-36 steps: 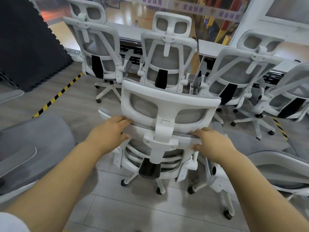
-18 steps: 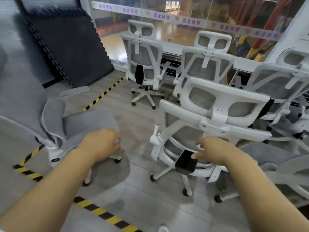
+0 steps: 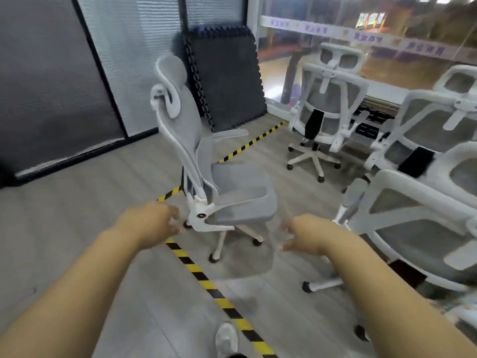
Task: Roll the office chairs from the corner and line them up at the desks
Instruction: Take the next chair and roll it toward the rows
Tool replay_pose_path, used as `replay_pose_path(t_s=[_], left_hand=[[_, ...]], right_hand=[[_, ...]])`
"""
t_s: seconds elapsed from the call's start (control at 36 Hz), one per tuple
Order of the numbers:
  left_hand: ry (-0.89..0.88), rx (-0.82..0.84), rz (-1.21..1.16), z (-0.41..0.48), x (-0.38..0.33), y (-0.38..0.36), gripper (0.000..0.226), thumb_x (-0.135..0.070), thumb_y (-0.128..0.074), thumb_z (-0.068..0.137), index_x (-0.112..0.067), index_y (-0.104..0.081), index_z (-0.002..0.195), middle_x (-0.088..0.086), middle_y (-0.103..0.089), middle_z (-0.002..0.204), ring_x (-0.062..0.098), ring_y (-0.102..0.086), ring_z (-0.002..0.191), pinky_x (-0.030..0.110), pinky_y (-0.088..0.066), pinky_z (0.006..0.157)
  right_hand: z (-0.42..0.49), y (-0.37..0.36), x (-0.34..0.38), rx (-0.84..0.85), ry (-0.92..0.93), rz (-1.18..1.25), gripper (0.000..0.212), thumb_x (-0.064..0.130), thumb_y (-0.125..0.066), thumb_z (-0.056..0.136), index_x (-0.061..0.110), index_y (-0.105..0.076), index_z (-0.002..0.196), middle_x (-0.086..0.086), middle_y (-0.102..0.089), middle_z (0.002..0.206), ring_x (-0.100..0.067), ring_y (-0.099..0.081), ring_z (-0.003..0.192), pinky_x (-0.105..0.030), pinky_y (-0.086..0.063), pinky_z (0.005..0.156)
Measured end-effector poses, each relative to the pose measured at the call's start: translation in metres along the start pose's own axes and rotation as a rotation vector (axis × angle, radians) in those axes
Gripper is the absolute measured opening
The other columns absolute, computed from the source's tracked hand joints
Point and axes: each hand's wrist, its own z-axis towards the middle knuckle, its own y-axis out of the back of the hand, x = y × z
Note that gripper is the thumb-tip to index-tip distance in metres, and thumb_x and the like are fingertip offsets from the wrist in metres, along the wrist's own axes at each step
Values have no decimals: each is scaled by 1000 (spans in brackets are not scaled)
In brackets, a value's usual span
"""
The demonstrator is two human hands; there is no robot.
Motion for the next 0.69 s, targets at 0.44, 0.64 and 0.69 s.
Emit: replay_pose_path(t_s=[0.44,0.64,0.69], left_hand=[[160,-13,96,138,182,89,40,-50,-49,90,-31,-48,126,-4,-56,121,19,-55,105,37,-50,85],[153,-47,77,211,243,121,42,-52,-48,89,-31,-47,125,-4,-56,119,19,-55,103,35,-50,80],[151,-36,59,231,257,122,42,-52,-50,89,-30,-48,125,-3,-57,118,19,-56,102,35,-50,81]], right_hand=[[226,100,158,-21,161,26,58,52,-59,85,24,-44,133,0,-53,131,-23,-52,114,-34,-44,86],[302,147,208,-33,173,36,62,55,-61,81,30,-42,135,1,-53,130,-21,-53,112,-35,-46,86],[319,160,221,-72,184,12,57,54,-60,82,27,-46,130,2,-55,124,-21,-54,109,-35,-47,82]])
